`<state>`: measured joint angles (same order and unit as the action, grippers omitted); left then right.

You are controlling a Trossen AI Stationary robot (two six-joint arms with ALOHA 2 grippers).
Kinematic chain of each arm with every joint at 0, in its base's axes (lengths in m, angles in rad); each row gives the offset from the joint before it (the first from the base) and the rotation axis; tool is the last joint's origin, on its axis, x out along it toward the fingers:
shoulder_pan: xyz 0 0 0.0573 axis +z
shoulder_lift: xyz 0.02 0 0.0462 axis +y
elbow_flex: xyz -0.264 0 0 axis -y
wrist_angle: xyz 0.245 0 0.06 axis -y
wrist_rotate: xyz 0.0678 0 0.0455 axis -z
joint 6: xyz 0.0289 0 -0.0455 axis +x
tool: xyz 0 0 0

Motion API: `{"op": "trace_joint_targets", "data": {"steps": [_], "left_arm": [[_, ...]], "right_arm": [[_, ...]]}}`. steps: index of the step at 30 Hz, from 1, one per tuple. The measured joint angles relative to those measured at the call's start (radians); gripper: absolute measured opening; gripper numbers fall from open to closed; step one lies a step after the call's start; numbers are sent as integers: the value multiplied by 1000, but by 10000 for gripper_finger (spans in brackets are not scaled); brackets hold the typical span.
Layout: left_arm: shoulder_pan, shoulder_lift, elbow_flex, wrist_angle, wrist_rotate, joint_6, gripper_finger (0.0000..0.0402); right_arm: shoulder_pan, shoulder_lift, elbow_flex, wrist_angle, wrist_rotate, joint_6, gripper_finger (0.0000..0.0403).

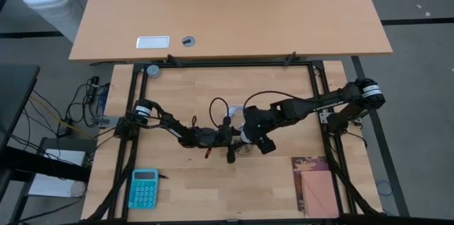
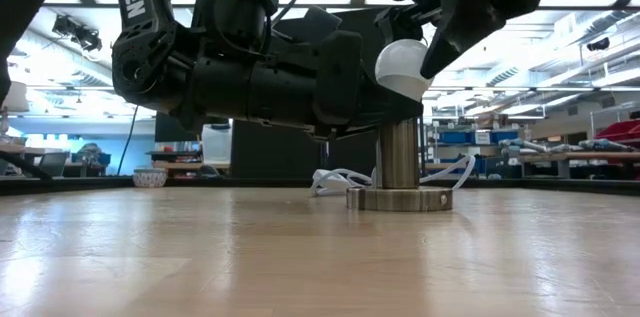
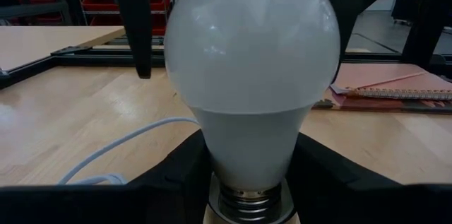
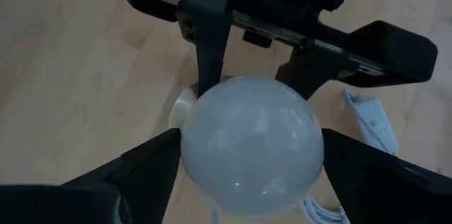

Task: Screw lightbulb
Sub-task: Insert the white lightbulb into the lamp socket

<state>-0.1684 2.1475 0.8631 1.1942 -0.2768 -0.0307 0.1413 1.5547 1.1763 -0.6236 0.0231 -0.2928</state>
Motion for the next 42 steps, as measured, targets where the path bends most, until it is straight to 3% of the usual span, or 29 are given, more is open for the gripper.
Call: {"op": "trace_joint_targets", "data": {"steps": [12, 27, 34, 42], "left_arm": [[0, 0, 0, 2, 0, 4, 173], [1, 0, 0, 1, -4, 3, 228], [0, -3, 1, -37, -3, -3, 228], [-2, -10, 1, -45, -6, -2, 219]], "right_arm": [[1, 46, 0, 29, 2, 4, 320], [2, 62, 0, 42, 2, 11, 314], [-2, 62, 0, 29, 4, 8, 307], [-11, -10, 10, -195, 14, 265, 306]]}}
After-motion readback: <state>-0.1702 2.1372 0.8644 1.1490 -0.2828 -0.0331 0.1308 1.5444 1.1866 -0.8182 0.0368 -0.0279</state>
